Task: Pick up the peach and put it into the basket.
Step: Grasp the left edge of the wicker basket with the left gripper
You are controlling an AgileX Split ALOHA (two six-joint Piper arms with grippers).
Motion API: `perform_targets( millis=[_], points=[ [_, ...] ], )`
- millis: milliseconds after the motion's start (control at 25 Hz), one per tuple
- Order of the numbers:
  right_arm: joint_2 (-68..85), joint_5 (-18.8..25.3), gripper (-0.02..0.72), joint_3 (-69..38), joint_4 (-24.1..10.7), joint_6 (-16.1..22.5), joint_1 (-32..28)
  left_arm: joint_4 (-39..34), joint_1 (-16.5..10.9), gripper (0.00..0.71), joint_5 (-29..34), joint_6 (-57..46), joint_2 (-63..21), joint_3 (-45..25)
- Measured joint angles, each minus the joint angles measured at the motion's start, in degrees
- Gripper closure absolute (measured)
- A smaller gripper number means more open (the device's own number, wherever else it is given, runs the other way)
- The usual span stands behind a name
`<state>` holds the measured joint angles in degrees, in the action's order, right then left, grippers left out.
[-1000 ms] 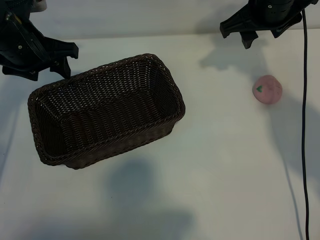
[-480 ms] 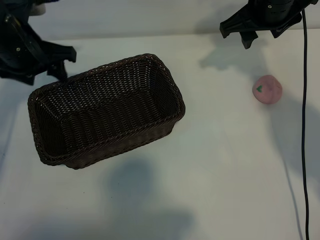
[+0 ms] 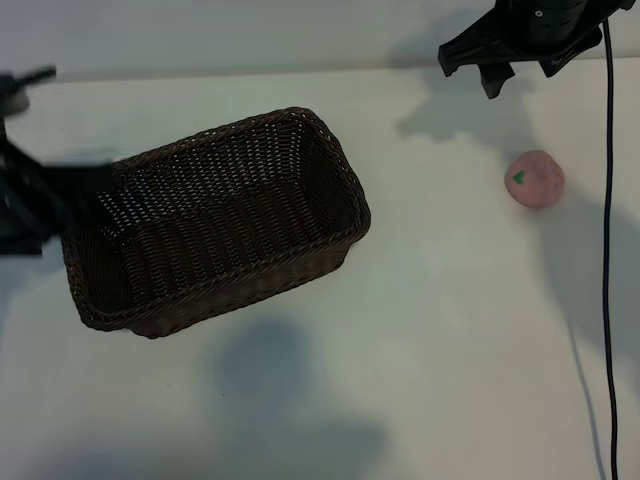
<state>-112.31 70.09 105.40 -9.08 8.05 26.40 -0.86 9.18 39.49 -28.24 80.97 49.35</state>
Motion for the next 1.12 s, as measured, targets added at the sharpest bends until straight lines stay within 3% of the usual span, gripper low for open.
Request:
perform_targets(
  millis=[200, 520, 720, 840, 960, 1120],
  points=[
    [0.0, 0.0, 0.149, 0.0, 0.38, -0.38, 0.0, -0.16, 0.0, 0.12, -6.33, -3.69, 1.34, -6.15],
    [0.0, -0.05, 0.149, 0.0, 1.99, -1.52, 0.0, -0.18, 0.0, 0.12, -15.56, -4.68, 10.17, -6.34],
    [0.0, -0.01, 0.149, 0.0, 2.17, -1.73, 0.0, -0.12, 0.0, 0.122, -17.41, -4.68, 15.18, -6.34],
    [0.0, -0.01, 0.149, 0.0, 2.28, -1.92, 0.0, -0.12, 0.0, 0.166, -17.59, -4.73, 15.3, -6.34],
    [0.0, -0.01, 0.149, 0.0, 2.28, -2.1, 0.0, 0.21, 0.0, 0.302, -17.87, -5.29, 15.24, -6.34],
    [0.0, -0.01, 0.149, 0.0, 2.28, -2.22, 0.0, 0.06, 0.0, 0.318, -18.38, -5.31, 15.2, -6.34]
  ],
)
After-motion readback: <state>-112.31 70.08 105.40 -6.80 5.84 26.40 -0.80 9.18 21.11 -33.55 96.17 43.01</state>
